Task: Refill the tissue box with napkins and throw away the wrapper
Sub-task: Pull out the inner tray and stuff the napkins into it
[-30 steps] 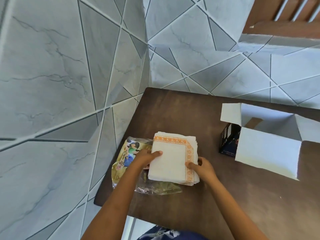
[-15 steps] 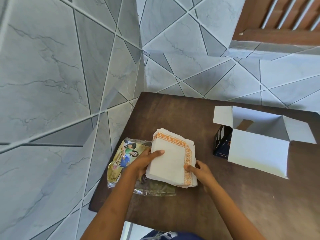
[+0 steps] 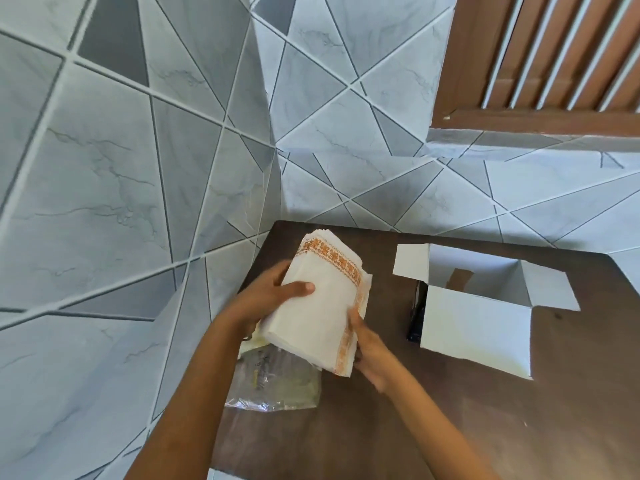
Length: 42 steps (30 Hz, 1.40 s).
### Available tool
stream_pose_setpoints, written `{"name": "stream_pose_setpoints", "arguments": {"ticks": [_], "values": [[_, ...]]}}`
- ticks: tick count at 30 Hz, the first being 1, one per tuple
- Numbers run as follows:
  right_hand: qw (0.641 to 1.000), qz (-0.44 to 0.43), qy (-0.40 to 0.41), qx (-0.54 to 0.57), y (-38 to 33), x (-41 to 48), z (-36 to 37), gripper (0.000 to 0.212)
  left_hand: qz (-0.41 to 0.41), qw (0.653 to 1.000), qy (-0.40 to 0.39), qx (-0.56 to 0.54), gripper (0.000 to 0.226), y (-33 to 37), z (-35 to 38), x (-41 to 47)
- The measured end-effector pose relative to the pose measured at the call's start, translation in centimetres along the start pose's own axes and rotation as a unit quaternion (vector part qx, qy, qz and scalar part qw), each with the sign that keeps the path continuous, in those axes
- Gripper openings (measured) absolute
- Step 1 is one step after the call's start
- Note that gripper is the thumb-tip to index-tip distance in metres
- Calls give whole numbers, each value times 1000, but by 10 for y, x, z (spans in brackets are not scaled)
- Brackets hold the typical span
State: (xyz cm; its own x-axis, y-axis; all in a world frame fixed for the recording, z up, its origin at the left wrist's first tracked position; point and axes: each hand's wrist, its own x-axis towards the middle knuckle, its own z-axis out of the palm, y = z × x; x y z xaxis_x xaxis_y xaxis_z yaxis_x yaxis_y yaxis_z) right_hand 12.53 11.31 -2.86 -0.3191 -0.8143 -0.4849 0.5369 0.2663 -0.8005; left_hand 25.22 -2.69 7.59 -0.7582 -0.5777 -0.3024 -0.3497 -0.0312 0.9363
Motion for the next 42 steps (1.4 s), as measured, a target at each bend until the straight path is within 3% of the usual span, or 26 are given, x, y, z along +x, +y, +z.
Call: {"name": "stream_pose_setpoints", "arguments": {"ticks": [3,6,14,23,27,30,32,35,38,42], "values": [[986,-19,-89,139,-21,-3,12,103,33,998,-21,-39,61,26,-9,-15],[975,-18,-132,180,-38,-7,14,109,65,994,-27,-80,41,48,-12,-27],[963,-119,-172,170,-91,-26,-2,68,111,987,-6,-120,34,75,-2,-37],[978,-167,-97,74,-109,-48,-40,67,112,986,-21,-118,31,74,44,-21],[985,-166,-42,22,-110,-59,-46,35,122,983,-10,-135,36,69,54,-15],[984,-149,-59,78,-103,-56,-50,55,125,976,-11,-177,34,72,55,-13],[977,-165,-75,113,-94,-55,-47,53,130,972,-10,-196,36,74,55,-13],[979,-198,-7,46,-75,-45,-38,10,121,969,-6,-217,38,74,54,-16],[987,-153,-38,9,-63,-42,-27,24,103,966,0,-238,45,70,50,-21],[979,-136,-52,-145,-47,-35,-19,38,84,956,4,-282,42,64,46,-27]]}}
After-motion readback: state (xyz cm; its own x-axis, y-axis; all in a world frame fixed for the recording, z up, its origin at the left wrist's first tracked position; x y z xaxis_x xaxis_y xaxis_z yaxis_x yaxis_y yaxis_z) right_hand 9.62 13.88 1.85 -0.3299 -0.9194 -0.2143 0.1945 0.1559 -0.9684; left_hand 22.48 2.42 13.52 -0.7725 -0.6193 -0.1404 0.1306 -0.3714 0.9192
